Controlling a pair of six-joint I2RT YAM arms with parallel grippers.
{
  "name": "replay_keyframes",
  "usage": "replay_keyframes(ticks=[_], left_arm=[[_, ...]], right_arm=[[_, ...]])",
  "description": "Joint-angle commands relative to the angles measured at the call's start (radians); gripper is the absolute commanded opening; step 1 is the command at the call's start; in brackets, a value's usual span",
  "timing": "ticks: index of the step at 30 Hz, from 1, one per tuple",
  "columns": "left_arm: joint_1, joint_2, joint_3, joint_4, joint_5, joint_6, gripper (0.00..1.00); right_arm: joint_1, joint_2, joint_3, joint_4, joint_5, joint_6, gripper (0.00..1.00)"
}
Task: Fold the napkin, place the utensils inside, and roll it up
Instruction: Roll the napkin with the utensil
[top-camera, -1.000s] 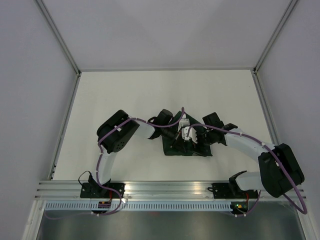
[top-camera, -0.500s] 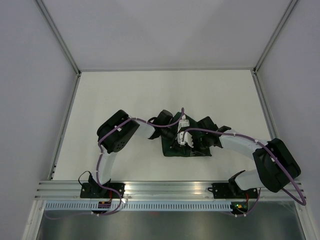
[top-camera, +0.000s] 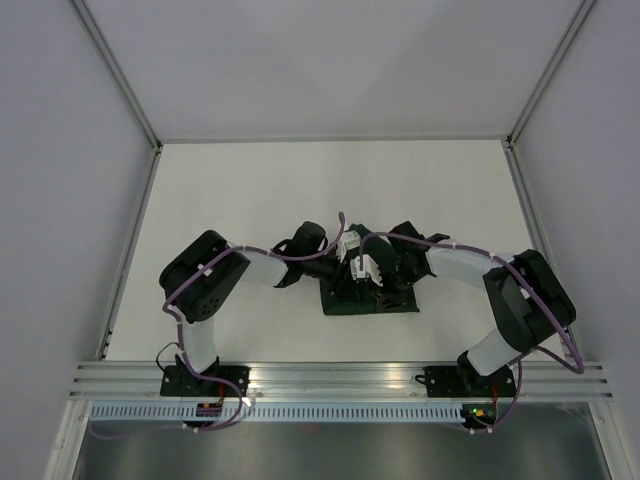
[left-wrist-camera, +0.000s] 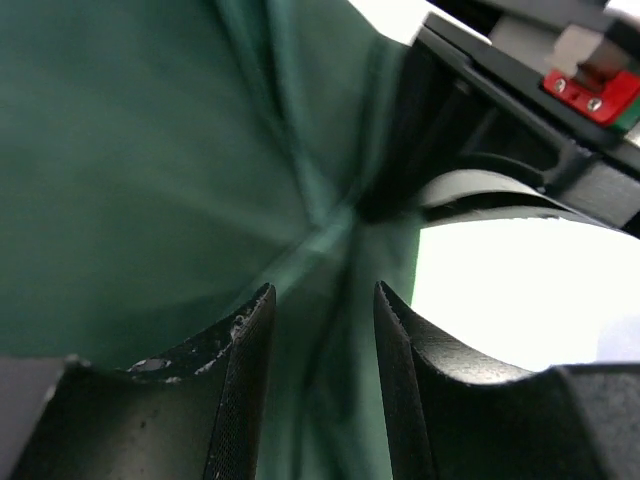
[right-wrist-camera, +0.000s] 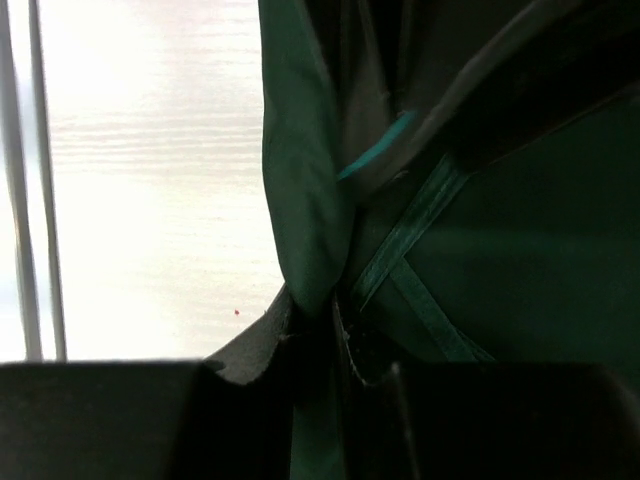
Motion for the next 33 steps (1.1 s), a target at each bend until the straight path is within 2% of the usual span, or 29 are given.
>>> replay_keyframes(ticks=[1, 6, 12, 16, 21, 26, 30, 33], left_arm=[[0.005, -0.116, -0.049, 0.092, -0.161, -0.033, 0.49], [0.006, -0.271, -0.153, 0.179, -0.340, -0.036, 0.49], [-0.027, -0.470, -0.302, 0.247, -0.512, 0.035, 0.50], [-0.159, -0.518, -0.321, 0.209, -0.675, 0.139, 0.50], [-0.348, -0.460, -0.285, 0.160, -0.946, 0.334, 0.51], [-0.509, -0.347, -0.262, 0.208, -1.129, 0.516, 0.52], [-0.590, -0.195, -0.230, 0.284, -1.199, 0.645, 0.55], [-0.607, -0.138, -0.215, 0.348, -1.220, 0.711, 0.58]], right_arm=[[-0.019, 0.113, 0.031, -0.157, -0.059, -0.098, 0.15], [-0.079, 0.279, 0.166, -0.330, -0.108, -0.186, 0.15], [-0.119, 0.470, 0.319, -0.446, -0.120, -0.197, 0.15], [-0.130, 0.556, 0.393, -0.484, -0.125, -0.177, 0.15], [-0.156, 0.630, 0.461, -0.536, -0.139, -0.169, 0.15], [-0.173, 0.650, 0.474, -0.529, -0.127, -0.143, 0.15], [-0.174, 0.658, 0.476, -0.523, -0.120, -0.132, 0.15], [-0.176, 0.665, 0.478, -0.523, -0.116, -0.128, 0.15]])
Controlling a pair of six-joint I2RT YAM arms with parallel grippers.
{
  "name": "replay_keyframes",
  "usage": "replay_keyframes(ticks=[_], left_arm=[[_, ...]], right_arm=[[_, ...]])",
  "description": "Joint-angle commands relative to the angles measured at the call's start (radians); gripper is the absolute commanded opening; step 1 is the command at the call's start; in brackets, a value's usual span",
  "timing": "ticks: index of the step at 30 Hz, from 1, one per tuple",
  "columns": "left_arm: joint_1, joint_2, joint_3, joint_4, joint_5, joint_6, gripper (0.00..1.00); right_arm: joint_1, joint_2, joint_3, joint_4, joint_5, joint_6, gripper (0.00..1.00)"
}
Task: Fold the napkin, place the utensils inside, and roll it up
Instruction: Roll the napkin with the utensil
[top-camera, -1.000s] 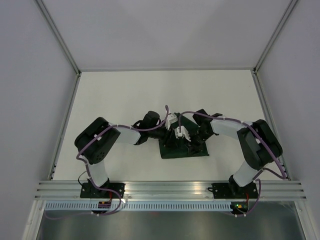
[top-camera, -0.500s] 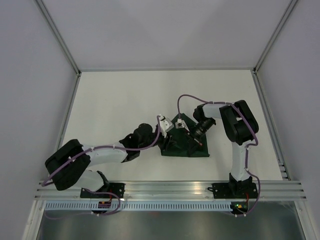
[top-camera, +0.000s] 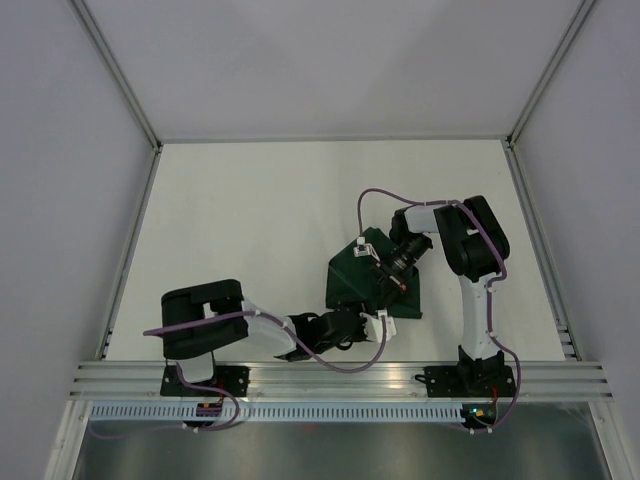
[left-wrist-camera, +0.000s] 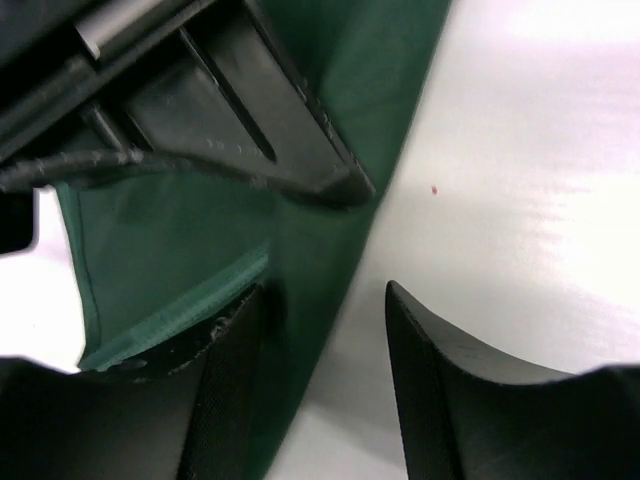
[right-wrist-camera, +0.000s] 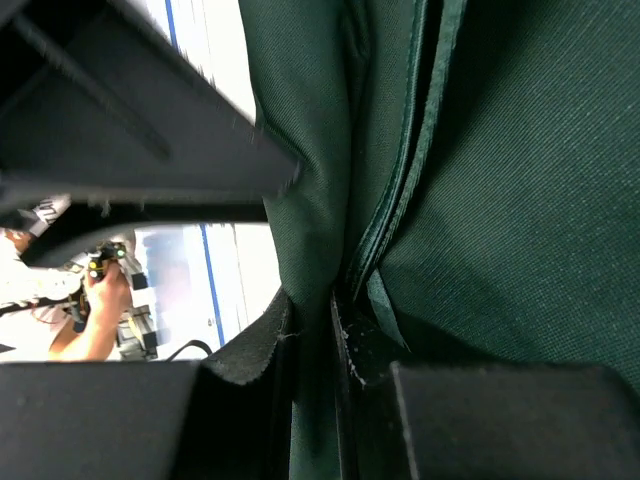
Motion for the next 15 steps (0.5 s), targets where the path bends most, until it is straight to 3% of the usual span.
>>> replay_keyframes(ticks=[1, 9, 12, 15], left_arm=[[-0.016, 0.065, 0.042, 0.135, -0.100, 0.166, 0.59], [-0.013, 0.155, 0.067, 0.139, -0.108, 0.188, 0.61], [-0.010, 0.158, 0.070, 0.073, -0.060, 0.160, 0.57], [0.001, 0.156, 0.088, -0.025, -0.003, 0.105, 0.45]], right_arm=[[-0.006, 0.048, 0.008, 0.142, 0.152, -0.043, 0.15], [-0.011, 0.070, 0.021, 0.124, 0.155, -0.051, 0.15], [-0.014, 0.076, 0.027, 0.115, 0.154, -0.055, 0.15], [-0.014, 0.086, 0.036, 0.107, 0.152, -0.058, 0.15]])
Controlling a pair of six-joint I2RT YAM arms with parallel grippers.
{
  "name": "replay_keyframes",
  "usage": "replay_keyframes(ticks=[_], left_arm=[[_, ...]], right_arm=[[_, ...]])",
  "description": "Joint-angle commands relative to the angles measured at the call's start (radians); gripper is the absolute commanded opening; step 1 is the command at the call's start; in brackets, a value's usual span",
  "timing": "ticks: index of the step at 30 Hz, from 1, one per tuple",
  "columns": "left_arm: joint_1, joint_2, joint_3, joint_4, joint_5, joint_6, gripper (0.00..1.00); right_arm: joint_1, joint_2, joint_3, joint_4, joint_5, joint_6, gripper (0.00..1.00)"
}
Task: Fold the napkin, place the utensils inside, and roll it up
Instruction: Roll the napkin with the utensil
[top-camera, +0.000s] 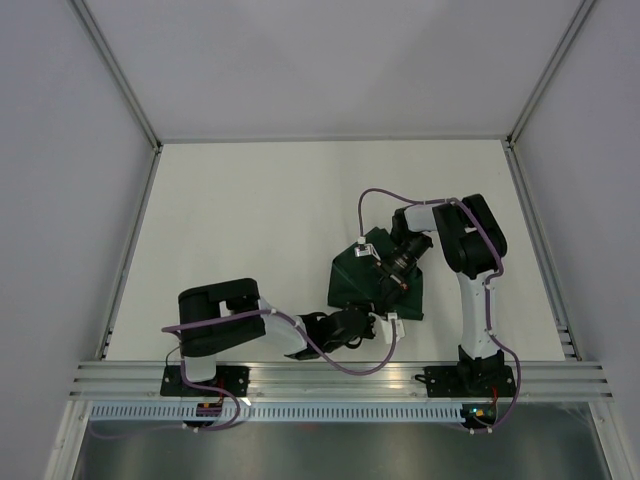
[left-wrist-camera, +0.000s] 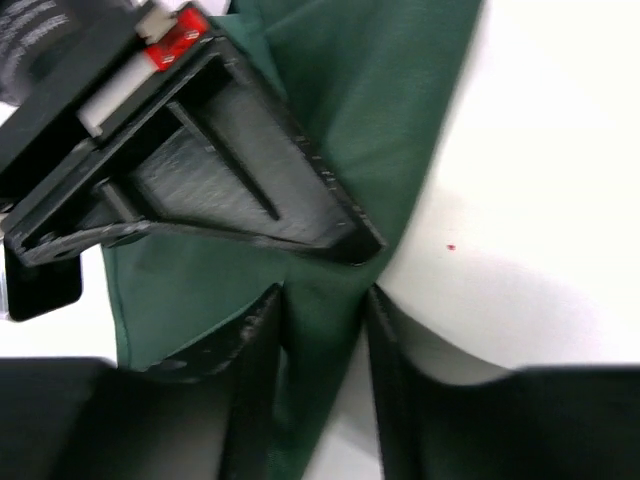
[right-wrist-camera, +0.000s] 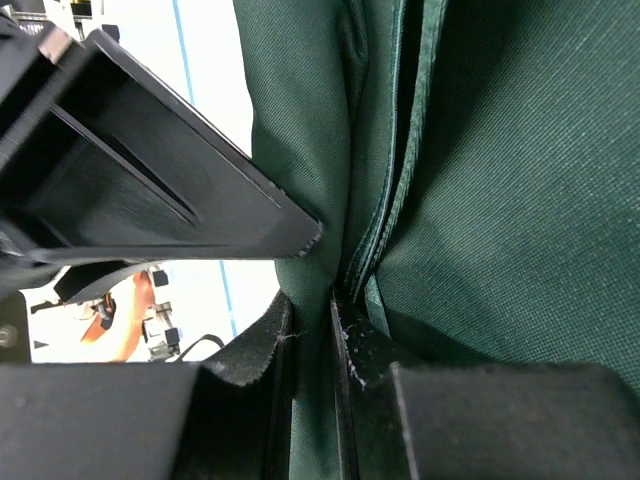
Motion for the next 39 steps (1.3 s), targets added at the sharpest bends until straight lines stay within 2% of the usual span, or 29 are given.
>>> replay_keyframes(ticks=[1, 2, 5, 7, 10, 11, 14, 17, 25, 31, 39], left_arm=[[0.017, 0.032, 0.036, -0.169, 0.085, -0.040, 0.42], [0.024, 0.032, 0.044, -0.217, 0.099, -0.052, 0.38], [0.044, 0.029, 0.067, -0.289, 0.153, -0.103, 0.19], [0.061, 0.020, 0.073, -0.311, 0.211, -0.118, 0.15], [0.090, 0.006, 0.083, -0.369, 0.303, -0.153, 0.09], [0.097, 0.002, 0.085, -0.380, 0.323, -0.166, 0.05], [0.120, -0.003, 0.097, -0.427, 0.404, -0.189, 0.02], [0.141, -0.005, 0.103, -0.455, 0.464, -0.209, 0.02], [0.207, -0.006, 0.114, -0.481, 0.604, -0.264, 0.02], [0.294, 0.006, 0.137, -0.507, 0.758, -0.328, 0.02], [0.437, 0.115, 0.237, -0.599, 1.058, -0.417, 0.02]], right_arm=[[-0.003, 0.053, 0.013, 0.145, 0.148, -0.067, 0.15], [-0.005, 0.054, 0.016, 0.144, 0.146, -0.067, 0.15], [-0.005, 0.057, 0.023, 0.141, 0.145, -0.067, 0.15], [-0.005, 0.054, 0.024, 0.141, 0.142, -0.063, 0.17], [-0.006, 0.040, 0.021, 0.141, 0.137, -0.057, 0.28], [-0.006, 0.025, 0.021, 0.144, 0.137, -0.052, 0.35], [-0.011, -0.018, 0.015, 0.151, 0.137, -0.038, 0.48], [-0.020, -0.073, 0.015, 0.151, 0.137, -0.022, 0.55], [-0.071, -0.225, 0.017, 0.214, 0.157, 0.092, 0.59], [-0.123, -0.415, -0.043, 0.321, 0.154, 0.160, 0.59], [-0.137, -0.697, -0.318, 0.587, 0.205, 0.146, 0.60]])
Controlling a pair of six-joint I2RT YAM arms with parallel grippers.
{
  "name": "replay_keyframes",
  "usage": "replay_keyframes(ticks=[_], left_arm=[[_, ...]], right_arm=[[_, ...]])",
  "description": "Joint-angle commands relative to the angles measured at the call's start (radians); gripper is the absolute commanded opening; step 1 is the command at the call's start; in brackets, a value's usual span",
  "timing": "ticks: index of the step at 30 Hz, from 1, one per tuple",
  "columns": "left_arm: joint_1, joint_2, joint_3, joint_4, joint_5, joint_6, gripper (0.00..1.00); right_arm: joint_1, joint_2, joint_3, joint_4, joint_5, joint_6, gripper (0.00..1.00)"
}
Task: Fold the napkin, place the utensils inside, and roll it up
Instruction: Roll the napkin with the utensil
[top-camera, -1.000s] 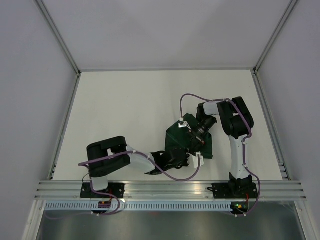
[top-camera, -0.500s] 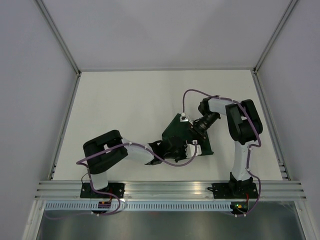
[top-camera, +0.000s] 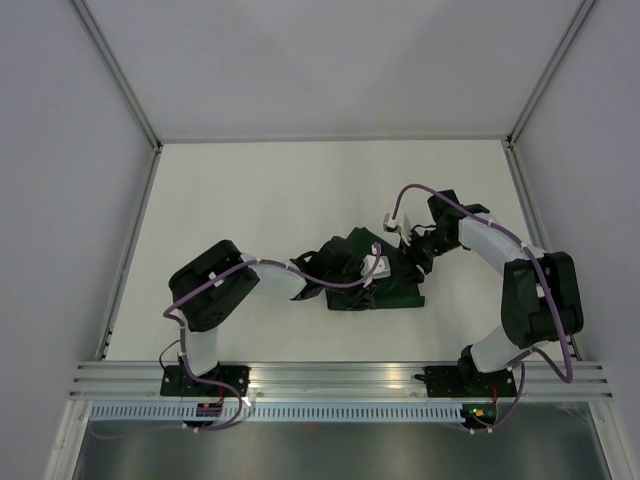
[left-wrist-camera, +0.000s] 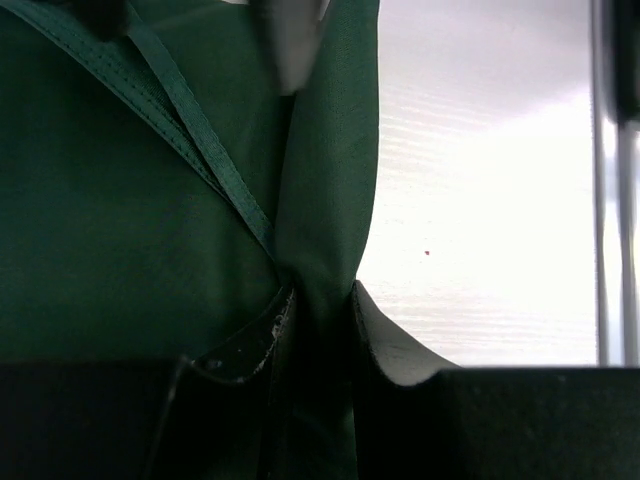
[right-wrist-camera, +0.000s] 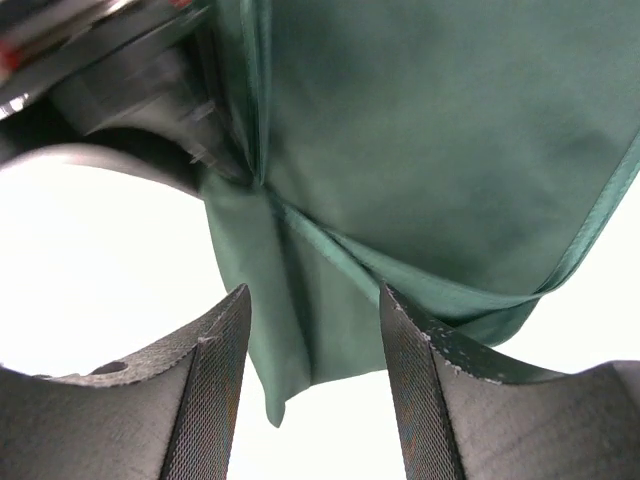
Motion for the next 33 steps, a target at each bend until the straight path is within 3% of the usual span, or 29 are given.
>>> replay_keyframes(ticks=[1, 7, 13, 17, 23, 29, 32, 33], left_arm=[[0.050, 0.103, 0.025, -0.210, 0.179, -0.085, 0.02], [0.116, 0.201, 0.112, -0.269, 0.366, -0.132, 0.02], [0.141, 0.254, 0.174, -0.328, 0.454, -0.148, 0.02], [0.149, 0.267, 0.189, -0.335, 0.472, -0.154, 0.02], [0.152, 0.289, 0.198, -0.337, 0.478, -0.166, 0.02], [0.153, 0.294, 0.206, -0.337, 0.474, -0.174, 0.02], [0.152, 0.274, 0.203, -0.337, 0.461, -0.172, 0.06], [0.152, 0.266, 0.201, -0.335, 0.452, -0.172, 0.11]], right_arm=[[0.002, -0.125, -0.109, 0.155, 0.018, -0.027, 0.61], [0.029, -0.314, -0.286, 0.309, 0.027, -0.066, 0.69], [0.224, -0.411, -0.435, 0.505, 0.171, 0.023, 0.74], [0.356, -0.402, -0.475, 0.588, 0.266, 0.069, 0.75], [0.425, -0.365, -0.492, 0.623, 0.308, 0.100, 0.73], [0.453, -0.339, -0.507, 0.634, 0.315, 0.112, 0.57], [0.454, -0.317, -0.507, 0.624, 0.315, 0.109, 0.38], [0.453, -0.314, -0.510, 0.619, 0.314, 0.109, 0.34]])
